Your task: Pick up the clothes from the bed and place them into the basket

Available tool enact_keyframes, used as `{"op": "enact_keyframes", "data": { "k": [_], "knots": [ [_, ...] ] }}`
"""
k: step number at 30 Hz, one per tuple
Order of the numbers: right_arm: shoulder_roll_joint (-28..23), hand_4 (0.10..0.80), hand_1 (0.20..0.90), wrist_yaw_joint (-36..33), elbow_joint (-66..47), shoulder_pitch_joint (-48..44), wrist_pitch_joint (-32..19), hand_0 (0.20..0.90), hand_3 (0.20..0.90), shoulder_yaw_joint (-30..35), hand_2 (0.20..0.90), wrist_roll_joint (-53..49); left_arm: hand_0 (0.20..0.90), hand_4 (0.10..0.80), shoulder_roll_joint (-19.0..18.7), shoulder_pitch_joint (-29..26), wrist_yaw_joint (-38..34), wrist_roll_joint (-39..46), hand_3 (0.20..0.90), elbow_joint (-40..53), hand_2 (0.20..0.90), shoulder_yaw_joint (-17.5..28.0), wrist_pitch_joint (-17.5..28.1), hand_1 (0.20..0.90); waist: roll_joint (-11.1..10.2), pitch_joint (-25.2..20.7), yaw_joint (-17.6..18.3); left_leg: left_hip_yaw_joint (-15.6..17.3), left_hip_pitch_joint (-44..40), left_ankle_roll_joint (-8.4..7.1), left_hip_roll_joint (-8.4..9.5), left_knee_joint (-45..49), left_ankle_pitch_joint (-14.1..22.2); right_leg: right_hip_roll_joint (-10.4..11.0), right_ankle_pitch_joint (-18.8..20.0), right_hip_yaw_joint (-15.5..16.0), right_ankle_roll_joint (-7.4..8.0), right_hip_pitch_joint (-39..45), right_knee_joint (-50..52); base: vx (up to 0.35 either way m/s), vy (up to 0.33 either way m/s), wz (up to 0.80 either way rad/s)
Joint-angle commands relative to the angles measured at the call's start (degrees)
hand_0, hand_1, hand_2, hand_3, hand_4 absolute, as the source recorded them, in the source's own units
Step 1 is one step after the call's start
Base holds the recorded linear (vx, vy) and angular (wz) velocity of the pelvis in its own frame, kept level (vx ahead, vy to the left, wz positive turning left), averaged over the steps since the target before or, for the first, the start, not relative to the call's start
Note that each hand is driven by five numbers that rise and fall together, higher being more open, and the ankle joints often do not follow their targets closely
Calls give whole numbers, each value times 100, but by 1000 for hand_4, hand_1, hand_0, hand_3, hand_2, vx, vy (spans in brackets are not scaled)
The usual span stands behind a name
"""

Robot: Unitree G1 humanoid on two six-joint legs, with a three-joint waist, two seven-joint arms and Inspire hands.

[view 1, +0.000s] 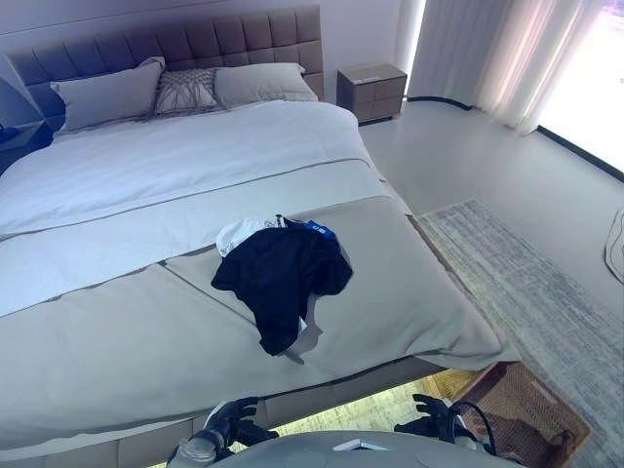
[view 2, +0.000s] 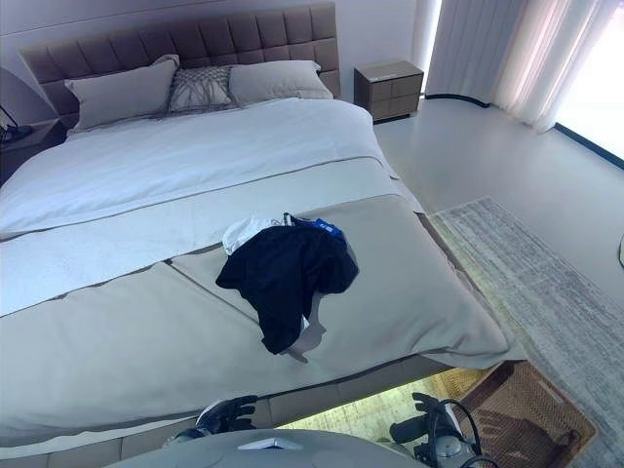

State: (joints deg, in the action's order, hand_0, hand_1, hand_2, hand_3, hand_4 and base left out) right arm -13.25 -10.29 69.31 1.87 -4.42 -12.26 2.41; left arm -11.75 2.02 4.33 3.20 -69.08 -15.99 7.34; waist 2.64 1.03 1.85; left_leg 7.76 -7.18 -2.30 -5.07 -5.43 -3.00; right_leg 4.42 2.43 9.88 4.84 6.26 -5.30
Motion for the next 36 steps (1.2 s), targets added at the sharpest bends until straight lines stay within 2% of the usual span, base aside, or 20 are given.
{"op": "enact_keyframes", "data": {
  "k": [1,5,8,13,15,19,21,25,28,30,34,36],
  "knots": [
    [48,800,900,-465,123,-477,-194,900,900,-203,900,393,900,800,4,-526,-65,-154,900,-104,900,-60,206,900,-178,316,9,-103,-136,204,412,96,700,66,-449,-137,48,60,310,0,0,0],
    [-107,800,900,-494,-94,-668,-399,900,900,-361,900,481,900,800,-137,-609,-236,-130,900,77,900,-120,497,900,-139,371,-74,-180,-109,201,435,94,678,89,-457,-84,36,52,330,-7,5,1],
    [-327,800,900,-420,-488,-884,-516,900,900,-522,900,472,900,800,-337,-647,-446,-33,900,490,900,-38,508,900,-124,401,-211,-297,-74,191,450,94,649,110,-463,-11,7,69,317,-37,5,8],
    [-663,800,900,-567,-1128,-1424,-654,900,900,-747,900,216,900,800,-686,-741,-935,47,900,1078,900,-19,255,900,-146,393,-533,-532,-17,166,466,77,586,141,-463,165,-32,136,265,-14,-34,26],
    [-789,800,900,-572,-1507,-1734,-503,900,900,-872,900,180,900,800,-746,-757,-901,183,900,1200,900,22,84,900,-188,399,-684,-628,29,148,482,105,566,163,-467,262,-51,144,277,2,-43,30],
    [-1112,800,900,-414,-2003,-2221,-269,900,900,-890,900,100,900,800,-788,-711,-883,189,900,1559,900,6,174,900,-238,415,-836,-708,72,133,501,124,555,173,-476,370,-78,156,288,23,-25,30],
    [-1404,800,900,-363,-2408,-2680,107,900,900,-862,900,25,900,800,-885,-554,-927,87,900,2063,900,-3,259,900,-248,451,-946,-778,117,110,513,124,528,176,-485,423,-109,144,314,36,-5,22],
    [-1689,800,900,-409,-2680,-3264,547,900,900,-911,900,0,900,800,-1097,-423,-992,-55,900,2638,900,-58,229,900,-241,528,-1073,-801,194,78,508,168,493,192,-513,514,-150,94,405,61,19,26],
    [-1698,800,900,-560,-2556,-3924,867,900,900,-1096,900,58,900,800,-1242,-551,-1080,-247,900,2886,900,-273,222,900,-217,621,-1171,-831,372,78,521,375,510,223,-603,580,-221,-53,650,82,51,14],
    [-1675,800,900,-618,-2423,-4248,977,900,900,-1187,900,67,900,800,-1278,-707,-1132,-162,900,2973,900,-411,182,900,-170,739,-1220,-877,596,92,553,645,529,260,-718,637,-275,-269,1019,-7,69,13],
    [-1894,800,900,-698,-2008,-5270,952,900,900,-1457,900,142,900,800,-1417,-1460,-1398,227,900,3308,900,-727,345,900,18,1556,-1293,-898,1732,116,679,1736,613,481,-1023,661,-376,-1436,2296,-341,98,17],
    [-1992,800,900,-752,-1885,-5553,914,900,900,-1654,900,229,900,800,-1457,-1713,-1605,370,900,3740,900,-783,298,900,74,1906,-1337,-753,2378,156,737,2645,909,694,-1300,743,-509,-2047,3215,-294,110,22]
  ]
}}
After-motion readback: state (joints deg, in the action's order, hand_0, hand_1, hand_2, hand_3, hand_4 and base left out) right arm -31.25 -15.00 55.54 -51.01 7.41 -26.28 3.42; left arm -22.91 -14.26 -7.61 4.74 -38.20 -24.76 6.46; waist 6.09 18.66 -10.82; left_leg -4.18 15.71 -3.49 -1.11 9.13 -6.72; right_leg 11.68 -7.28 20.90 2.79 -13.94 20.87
